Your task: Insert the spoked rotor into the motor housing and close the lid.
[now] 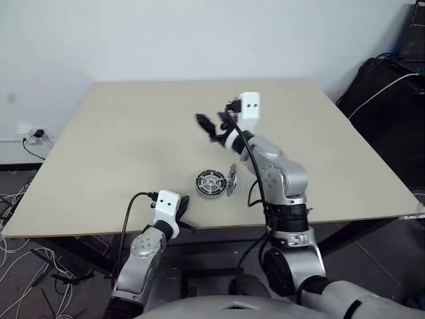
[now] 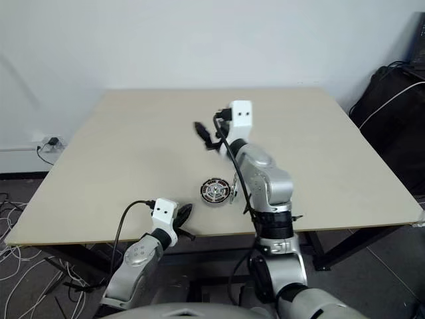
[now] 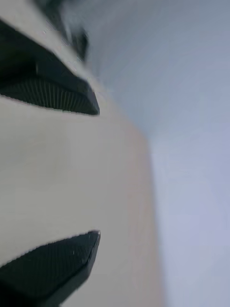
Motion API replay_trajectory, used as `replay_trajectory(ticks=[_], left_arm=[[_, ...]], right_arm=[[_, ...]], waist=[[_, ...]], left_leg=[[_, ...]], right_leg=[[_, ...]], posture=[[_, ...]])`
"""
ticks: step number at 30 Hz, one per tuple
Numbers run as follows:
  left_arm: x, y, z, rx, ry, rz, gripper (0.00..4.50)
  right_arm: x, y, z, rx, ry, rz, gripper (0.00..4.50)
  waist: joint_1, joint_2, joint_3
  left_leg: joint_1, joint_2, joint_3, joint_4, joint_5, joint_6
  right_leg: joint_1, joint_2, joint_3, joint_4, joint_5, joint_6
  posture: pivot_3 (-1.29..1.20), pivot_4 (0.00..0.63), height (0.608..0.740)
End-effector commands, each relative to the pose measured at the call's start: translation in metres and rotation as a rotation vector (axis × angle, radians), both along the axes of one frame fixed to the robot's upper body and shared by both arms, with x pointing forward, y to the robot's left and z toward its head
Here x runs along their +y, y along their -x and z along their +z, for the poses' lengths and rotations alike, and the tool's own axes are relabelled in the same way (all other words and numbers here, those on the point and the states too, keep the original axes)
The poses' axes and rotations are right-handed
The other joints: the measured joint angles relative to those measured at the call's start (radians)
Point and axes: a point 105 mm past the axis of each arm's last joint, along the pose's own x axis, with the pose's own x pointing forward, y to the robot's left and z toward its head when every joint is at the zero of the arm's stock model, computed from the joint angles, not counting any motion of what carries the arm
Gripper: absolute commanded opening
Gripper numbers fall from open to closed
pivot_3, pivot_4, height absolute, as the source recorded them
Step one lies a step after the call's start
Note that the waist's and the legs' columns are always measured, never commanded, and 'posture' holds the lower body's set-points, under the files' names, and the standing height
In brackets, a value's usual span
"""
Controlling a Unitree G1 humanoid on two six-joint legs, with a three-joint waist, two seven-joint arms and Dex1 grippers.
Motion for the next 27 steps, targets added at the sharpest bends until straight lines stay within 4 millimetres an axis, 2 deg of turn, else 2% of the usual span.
replay_trajectory(ticks=[1,5,6,9,10,14,18,23,27], left_arm=[[-0.003,-0.004,0.013,-0.05,0.012,-0.015,0.0],[-0.003,-0.005,0.013,-0.052,0.008,-0.023,0.0],[-0.003,-0.005,0.014,-0.053,0.007,-0.026,0.0],[-0.004,-0.004,0.014,-0.053,0.003,-0.037,0.0],[-0.003,-0.004,0.014,-0.052,0.002,-0.039,0.0],[-0.001,-0.003,0.014,-0.05,-0.004,-0.043,0.0],[-0.001,-0.003,0.013,-0.046,-0.008,-0.049,0.0],[-0.001,-0.003,0.013,-0.043,-0.009,-0.055,0.0],[-0.001,-0.002,0.013,-0.04,-0.012,-0.054,0.0]], right_arm=[[-0.046,-0.006,0.005,-0.131,0.207,-0.221,2.84],[-0.085,-0.002,-0.022,-0.108,0.485,-0.327,1.55],[-0.091,0.003,-0.035,-0.06,0.537,-0.308,1.21],[-0.092,0.022,-0.064,0.063,0.585,-0.182,0.2],[-0.088,0.03,-0.072,0.096,0.597,-0.119,0.03],[-0.068,0.066,-0.094,0.221,0.598,0.164,0.03],[-0.045,0.091,-0.091,0.246,0.511,0.368,0.03],[-0.033,0.102,-0.088,0.244,0.476,0.481,0.03],[-0.031,0.098,-0.088,0.239,0.472,0.476,0.03]], waist=[[0.0,0.0,0.0],[-0.006,0.0,0.0],[-0.007,0.0,0.0],[-0.008,0.0,0.0],[-0.008,0.0,0.0],[-0.007,0.0,0.0],[-0.005,0.0,0.001],[0.005,-0.001,0.001],[0.007,-0.001,0.001]], left_leg=[[0.0,0.0,0.001,0.0,0.0,0.0],[0.0,0.001,0.001,0.0,0.0,0.0],[0.0,0.001,0.001,0.0,0.0,0.0],[0.001,0.002,0.001,0.0,0.0,0.0],[0.001,0.002,0.001,0.0,0.0,0.001],[0.002,0.002,0.001,0.002,0.0,0.001],[0.002,0.002,-0.001,0.003,0.0,0.001],[0.002,0.002,-0.001,0.003,0.0,0.001],[0.002,0.002,-0.001,0.003,0.0,0.001]], right_leg=[[0.0,0.0,0.0,0.0,0.0,0.0],[-0.001,0.002,0.002,0.0,-0.001,-0.001],[-0.001,0.002,0.002,0.0,-0.001,-0.001],[0.0,0.003,0.002,0.0,-0.001,-0.001],[0.0,0.003,0.002,0.0,-0.001,-0.001],[0.001,0.003,0.002,0.001,-0.001,-0.001],[0.002,0.002,0.001,0.001,-0.001,0.001],[0.002,0.0,-0.002,0.001,-0.001,0.003],[0.002,0.0,-0.002,0.0,0.0,0.001]], posture=[[0.0,0.0,0.74],[0.0,0.0,0.74],[0.0,0.0,0.74],[0.0,0.0,0.74],[0.0,0.0,0.74],[0.0,0.0,0.74],[0.0,0.0,0.74],[0.0,0.0,0.74],[0.0,0.0,0.74]])
